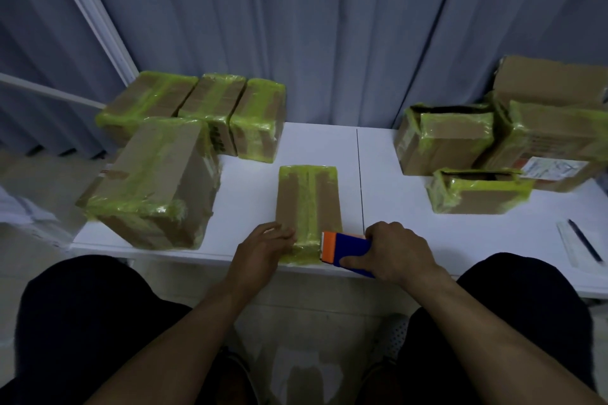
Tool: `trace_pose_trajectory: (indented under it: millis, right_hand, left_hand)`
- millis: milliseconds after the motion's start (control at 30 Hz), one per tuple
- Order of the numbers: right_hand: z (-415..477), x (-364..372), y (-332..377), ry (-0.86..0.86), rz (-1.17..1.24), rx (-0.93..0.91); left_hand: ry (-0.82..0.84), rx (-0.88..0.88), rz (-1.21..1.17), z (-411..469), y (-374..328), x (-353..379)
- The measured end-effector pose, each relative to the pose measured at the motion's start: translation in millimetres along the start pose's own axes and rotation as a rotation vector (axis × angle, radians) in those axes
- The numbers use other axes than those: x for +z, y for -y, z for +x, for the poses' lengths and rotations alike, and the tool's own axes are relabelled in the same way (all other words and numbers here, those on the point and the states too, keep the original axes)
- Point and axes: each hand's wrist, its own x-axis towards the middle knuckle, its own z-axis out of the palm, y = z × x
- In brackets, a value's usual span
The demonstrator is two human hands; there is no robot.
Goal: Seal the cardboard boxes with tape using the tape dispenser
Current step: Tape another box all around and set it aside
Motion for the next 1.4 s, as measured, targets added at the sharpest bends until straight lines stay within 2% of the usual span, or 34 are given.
trace_pose_trajectory:
  millis: [133, 267, 533, 867, 1100, 1300, 1400]
  right_hand:
    - [5.1, 2.0, 1.8, 0.005, -0.002, 0.005]
    - [8.1, 3.8, 4.9, 0.027, 0.014, -0.003]
    - [9.6, 9.1, 12.8, 0.045, 0.038, -0.053]
    - [-5.4, -6.9, 7.3, 0.029, 0.120, -0.081]
    - [3.8, -7.2, -0.9, 0.050, 0.124, -0.006]
    - [9.5, -0.7, 6.9, 0.054, 0.070, -0.016]
    - [12.3, -0.2, 6.7, 0.064, 0.067, -0.009]
  left_hand:
    - [-0.008, -0.034, 0.108, 6.7, -9.9, -8.1]
    - [0.081, 0.115, 0.191, 9.0, -27.6, -4.1]
    - [0.054, 0.070, 0.199, 16.3, -23.3, -1.1]
    - [0.019, 0.018, 0.089, 15.3, -0.9, -9.4]
    - [0.030, 0.064, 0.100, 14.2, -1.0, -11.4]
    - [0.003, 0.117, 0.134, 14.2, -0.2, -11.6]
    - [0.044, 0.159, 0.117, 15.8, -3.3, -10.7]
